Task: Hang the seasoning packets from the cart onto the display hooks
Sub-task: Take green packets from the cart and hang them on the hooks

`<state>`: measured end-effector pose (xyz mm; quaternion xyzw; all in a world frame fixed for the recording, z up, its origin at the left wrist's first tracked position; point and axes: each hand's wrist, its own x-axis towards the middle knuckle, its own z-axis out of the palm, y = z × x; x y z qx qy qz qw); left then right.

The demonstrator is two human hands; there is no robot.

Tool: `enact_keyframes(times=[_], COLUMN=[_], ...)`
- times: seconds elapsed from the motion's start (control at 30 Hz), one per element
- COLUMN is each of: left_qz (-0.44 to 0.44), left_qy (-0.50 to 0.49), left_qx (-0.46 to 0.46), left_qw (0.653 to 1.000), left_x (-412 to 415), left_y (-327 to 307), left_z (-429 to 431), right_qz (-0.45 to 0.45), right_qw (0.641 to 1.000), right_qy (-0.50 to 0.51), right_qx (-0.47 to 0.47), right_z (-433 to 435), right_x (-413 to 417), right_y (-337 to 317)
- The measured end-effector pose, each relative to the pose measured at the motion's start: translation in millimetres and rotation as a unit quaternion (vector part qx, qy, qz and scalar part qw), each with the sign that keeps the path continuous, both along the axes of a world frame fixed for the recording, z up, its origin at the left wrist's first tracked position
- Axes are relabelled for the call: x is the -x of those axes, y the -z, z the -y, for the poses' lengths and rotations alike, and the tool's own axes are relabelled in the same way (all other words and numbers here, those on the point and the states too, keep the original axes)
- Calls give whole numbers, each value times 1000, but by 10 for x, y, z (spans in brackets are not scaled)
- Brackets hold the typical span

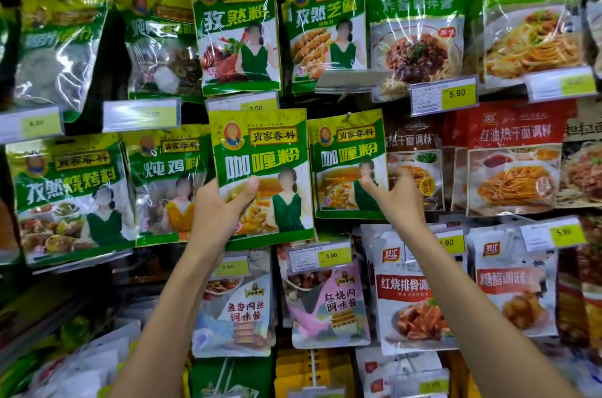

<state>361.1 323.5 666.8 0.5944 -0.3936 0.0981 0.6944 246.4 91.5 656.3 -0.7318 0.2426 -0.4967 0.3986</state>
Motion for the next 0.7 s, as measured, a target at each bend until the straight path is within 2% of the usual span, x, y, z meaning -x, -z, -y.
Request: enact_keyframes(times=[0.07, 0.13, 0.17, 0.23, 0.3, 0.37, 0.47, 0.53, 0.6, 0.7], left_qz=[-11, -19, -26, -38, -39, -31, -15, 44, 159, 330], left_qy=[10, 25, 34, 52, 65, 81, 80, 11, -140, -342], left_qx=[-5, -13, -17, -25, -35, -41, -65, -71, -20, 50], left_qw=[1000, 999, 999, 998, 997, 995, 995, 996, 977, 879], left_x=[37, 81, 99, 147, 200, 265, 314, 281, 206, 99], left_y=[21, 36, 43, 53, 66, 69, 51, 8, -108, -387], left_z=[52, 129, 175, 273, 367, 440, 476, 462, 419, 367], right_qz=[69, 124, 138, 145, 124, 101, 117, 123, 125, 121], right_qw=[995, 987, 987, 983, 957, 951, 959, 962, 964, 966], right_qy=[63, 69, 36, -110, -250, -278, -244, -227, -216, -212], right_qx=[47, 78, 71, -4, -82, -91, -85, -92, -95, -89], right_z=[-73, -176, -222, -358, -470, -520, -542, -519, -472, -413], right_x=[66, 117, 129, 139, 118, 69, 48, 60, 82, 132], right_y=[44, 16, -24, -138, -228, -256, -265, -261, -254, -255])
